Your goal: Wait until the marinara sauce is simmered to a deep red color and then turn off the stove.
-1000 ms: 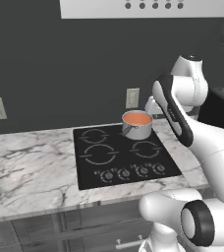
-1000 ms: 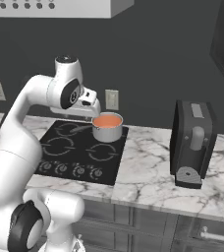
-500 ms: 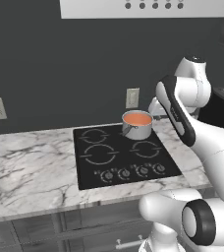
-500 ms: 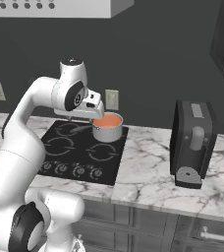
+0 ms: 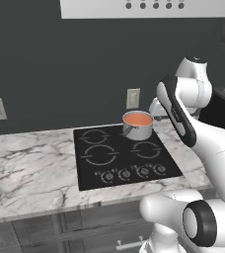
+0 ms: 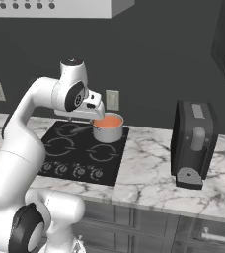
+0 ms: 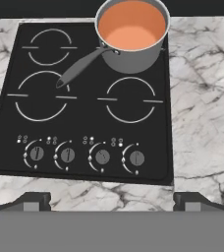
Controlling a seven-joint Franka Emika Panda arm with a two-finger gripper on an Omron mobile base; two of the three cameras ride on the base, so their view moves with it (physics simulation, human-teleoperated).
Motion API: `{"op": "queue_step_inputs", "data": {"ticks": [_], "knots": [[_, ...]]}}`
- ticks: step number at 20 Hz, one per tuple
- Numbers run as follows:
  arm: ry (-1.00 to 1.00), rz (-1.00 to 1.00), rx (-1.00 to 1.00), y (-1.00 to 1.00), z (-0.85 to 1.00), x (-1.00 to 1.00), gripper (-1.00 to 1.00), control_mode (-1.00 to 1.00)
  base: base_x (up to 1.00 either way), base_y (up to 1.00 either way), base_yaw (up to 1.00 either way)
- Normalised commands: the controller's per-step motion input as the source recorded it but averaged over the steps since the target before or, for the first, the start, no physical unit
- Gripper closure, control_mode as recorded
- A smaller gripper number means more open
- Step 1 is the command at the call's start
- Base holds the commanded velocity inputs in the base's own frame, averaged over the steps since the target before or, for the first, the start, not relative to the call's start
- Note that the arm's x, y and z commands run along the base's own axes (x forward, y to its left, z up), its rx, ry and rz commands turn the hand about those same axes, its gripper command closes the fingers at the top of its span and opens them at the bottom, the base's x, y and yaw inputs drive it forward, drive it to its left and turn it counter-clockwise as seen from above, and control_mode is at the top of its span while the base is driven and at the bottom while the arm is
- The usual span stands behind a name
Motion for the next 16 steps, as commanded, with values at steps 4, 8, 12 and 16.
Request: {"op": "queue_step_inputs", "data": {"ticks": [4,8,12,16], "knots": [[0.00,0.00,0.00,0.00,0.00,0.00,-1.00,-1.00,0.00,0.00,0.00],[0.00,0.00,0.00,0.00,0.00,0.00,-1.00,-1.00,0.00,0.00,0.00],[0.00,0.00,0.00,0.00,0.00,0.00,-1.00,-1.00,0.00,0.00,0.00],[0.00,0.00,0.00,0.00,0.00,0.00,-1.00,-1.00,0.00,0.00,0.00]]}}
